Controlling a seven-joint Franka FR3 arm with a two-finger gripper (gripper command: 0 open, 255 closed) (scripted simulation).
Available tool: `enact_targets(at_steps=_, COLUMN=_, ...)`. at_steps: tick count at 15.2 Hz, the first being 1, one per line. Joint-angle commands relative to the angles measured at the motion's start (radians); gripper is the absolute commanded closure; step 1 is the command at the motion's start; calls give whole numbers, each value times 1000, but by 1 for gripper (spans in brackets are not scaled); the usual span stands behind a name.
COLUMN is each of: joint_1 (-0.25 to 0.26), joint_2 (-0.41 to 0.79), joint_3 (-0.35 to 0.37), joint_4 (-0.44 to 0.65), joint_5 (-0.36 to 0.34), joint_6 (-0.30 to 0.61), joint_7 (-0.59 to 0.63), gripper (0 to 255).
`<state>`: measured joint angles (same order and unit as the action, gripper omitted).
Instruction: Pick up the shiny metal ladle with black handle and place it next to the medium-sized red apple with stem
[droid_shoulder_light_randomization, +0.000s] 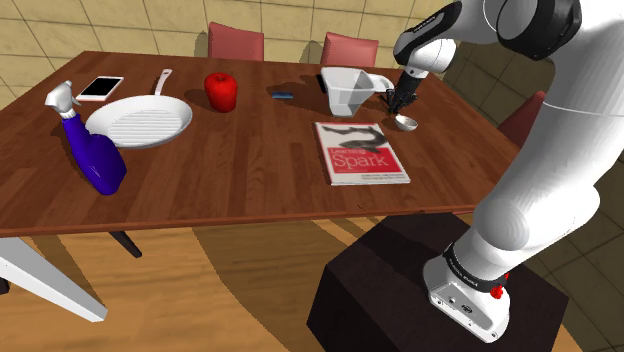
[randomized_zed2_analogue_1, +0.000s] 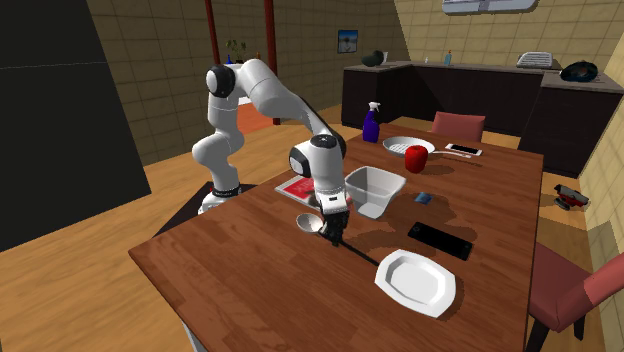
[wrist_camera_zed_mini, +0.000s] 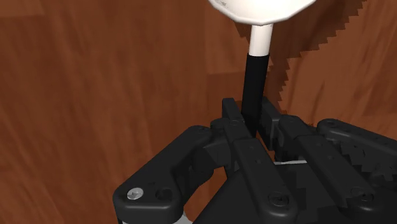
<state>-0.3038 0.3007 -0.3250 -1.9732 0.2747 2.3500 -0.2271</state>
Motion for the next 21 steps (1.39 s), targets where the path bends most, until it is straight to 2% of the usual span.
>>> enact_targets(at_steps=1, joint_1=1, joint_2=1, joint_3=1, joint_4=-1, joint_5=0, joint_6=-1, joint_7=0, gripper=255)
enact_targets(at_steps=3, joint_1=0, joint_2=3, joint_3=1, joint_4=1, joint_5=1, joint_6=-1, joint_7=-1, gripper=255)
enact_targets(at_steps=21, joint_1=15, joint_2=-110, joint_3=-23, joint_4=105, joint_5=-76, joint_6=-206, joint_7=66, gripper=255)
